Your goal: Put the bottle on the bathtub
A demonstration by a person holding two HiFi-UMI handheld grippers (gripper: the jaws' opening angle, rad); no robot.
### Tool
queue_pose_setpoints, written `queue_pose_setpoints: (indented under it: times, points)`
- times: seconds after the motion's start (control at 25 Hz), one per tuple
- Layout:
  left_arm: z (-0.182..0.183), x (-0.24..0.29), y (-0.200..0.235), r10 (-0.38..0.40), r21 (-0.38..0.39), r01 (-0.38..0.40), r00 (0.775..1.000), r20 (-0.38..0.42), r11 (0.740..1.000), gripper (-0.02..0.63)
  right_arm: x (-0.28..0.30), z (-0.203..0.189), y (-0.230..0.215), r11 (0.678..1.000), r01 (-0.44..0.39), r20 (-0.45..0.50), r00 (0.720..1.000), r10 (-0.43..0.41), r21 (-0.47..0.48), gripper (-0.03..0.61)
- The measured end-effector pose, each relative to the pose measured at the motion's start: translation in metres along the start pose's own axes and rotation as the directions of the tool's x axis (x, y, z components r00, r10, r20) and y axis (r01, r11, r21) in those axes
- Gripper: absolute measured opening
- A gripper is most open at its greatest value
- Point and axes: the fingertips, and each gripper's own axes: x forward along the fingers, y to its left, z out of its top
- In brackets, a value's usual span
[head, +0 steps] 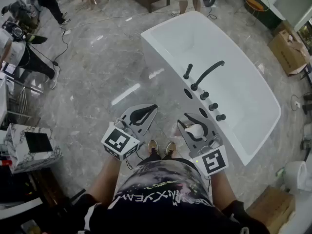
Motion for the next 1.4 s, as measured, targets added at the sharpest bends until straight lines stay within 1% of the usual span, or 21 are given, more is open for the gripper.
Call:
queue_pose_setpoints:
  times: [0.52, 0.8, 0.96, 1.2, 1.4]
  points:
    - [0.002, -0.001, -0.002, -0.007, 0.0, 0.007, 1.0, -0.001, 1.0, 0.014, -0.003, 0.003, 0.002, 1.0, 0.004, -0.002, 1.0, -0.004, -0.006, 0.104]
    - [-0.003, 0.003, -0.004, -0.01, 0.0, 0.01, 1.0, 0.003, 1.0, 0.014, -0.005, 0.006, 0.002, 1.0, -0.001, 0.054, 0.999, 0.0, 0.013, 0.106]
    - [0.004, 0.004, -0.006, -0.011, 0.007, 0.01, 1.0, 0.01, 1.0, 0.014, -0.008, 0.007, 0.002, 1.0, -0.014, 0.037, 0.999, 0.014, -0.002, 0.106]
    - [0.005, 0.006, -0.01, -0.006, 0.009, 0.006, 1.0, 0.005, 1.0, 0.014, -0.011, 0.008, -0.002, 1.0, -0.01, 0.056, 0.998, 0.008, 0.021, 0.106]
    - [0.008, 0.01, -0.014, 0.0, 0.017, 0.0, 1.0, 0.004, 1.0, 0.014, -0.016, 0.006, -0.006, 1.0, -0.019, 0.054, 0.998, 0.019, 0.005, 0.106]
